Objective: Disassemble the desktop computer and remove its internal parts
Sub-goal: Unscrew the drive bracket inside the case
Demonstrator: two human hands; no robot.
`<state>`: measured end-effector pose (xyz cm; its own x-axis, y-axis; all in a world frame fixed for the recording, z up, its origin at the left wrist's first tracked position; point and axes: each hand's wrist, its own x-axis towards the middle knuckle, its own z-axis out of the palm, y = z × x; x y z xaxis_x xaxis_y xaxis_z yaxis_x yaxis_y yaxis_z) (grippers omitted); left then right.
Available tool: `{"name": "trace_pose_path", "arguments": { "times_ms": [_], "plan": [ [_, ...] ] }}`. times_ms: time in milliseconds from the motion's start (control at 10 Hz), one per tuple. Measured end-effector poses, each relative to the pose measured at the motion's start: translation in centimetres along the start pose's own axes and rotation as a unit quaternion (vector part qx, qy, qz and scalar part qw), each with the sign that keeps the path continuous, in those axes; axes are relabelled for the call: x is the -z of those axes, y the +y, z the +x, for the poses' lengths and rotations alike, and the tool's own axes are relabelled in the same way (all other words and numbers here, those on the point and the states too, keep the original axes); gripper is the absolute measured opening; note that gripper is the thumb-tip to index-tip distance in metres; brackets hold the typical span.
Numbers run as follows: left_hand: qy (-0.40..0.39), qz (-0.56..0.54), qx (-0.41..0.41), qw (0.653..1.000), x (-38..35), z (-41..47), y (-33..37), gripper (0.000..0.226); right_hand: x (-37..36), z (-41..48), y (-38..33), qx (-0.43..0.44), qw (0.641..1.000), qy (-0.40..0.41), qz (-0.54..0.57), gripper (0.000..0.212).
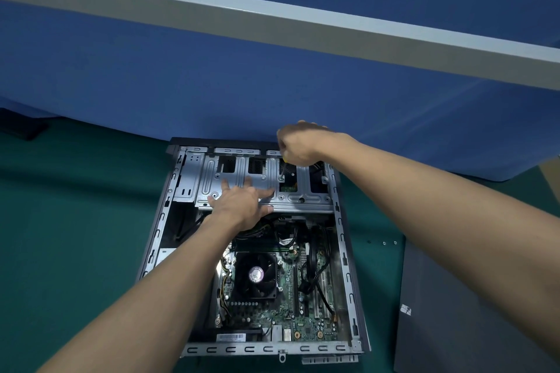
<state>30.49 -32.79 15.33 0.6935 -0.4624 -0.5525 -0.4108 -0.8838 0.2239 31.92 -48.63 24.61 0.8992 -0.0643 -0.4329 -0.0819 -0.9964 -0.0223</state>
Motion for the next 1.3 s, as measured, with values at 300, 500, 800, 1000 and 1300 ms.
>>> {"name": "trace_pose_path", "arguments": {
  "times_ms": [300, 500, 800, 1000, 1300],
  "plan": [
    [0.000, 0.001, 0.000, 1.000, 0.1, -0.1, 0.0, 0.052, -0.8, -0.1, 0.1, -0.010, 0.996, 0.084, -0.039, 0.024],
    [0.000, -0.003, 0.001, 1.000, 0.0, -0.2, 0.0, 0.052, -0.9, -0.1, 0.1, -0.018, 0.998, 0.064, -0.002, 0.035],
    [0.004, 0.001, -0.002, 1.000, -0.1, 0.0, -0.1, 0.052, -1.2, -0.1, 0.1, -0.022, 0.993, 0.067, 0.099, 0.022],
    [0.006, -0.002, -0.001, 1.000, -0.3, 0.2, -0.2, 0.053, -1.7, -0.1, 0.1, -0.020, 0.993, 0.118, 0.009, 0.032],
    [0.009, -0.002, -0.001, 1.000, -0.2, 0.1, -0.1, 0.053, -1.4, 0.1, 0.6, -0.048, 0.994, 0.097, 0.010, 0.043]
  ]
}}
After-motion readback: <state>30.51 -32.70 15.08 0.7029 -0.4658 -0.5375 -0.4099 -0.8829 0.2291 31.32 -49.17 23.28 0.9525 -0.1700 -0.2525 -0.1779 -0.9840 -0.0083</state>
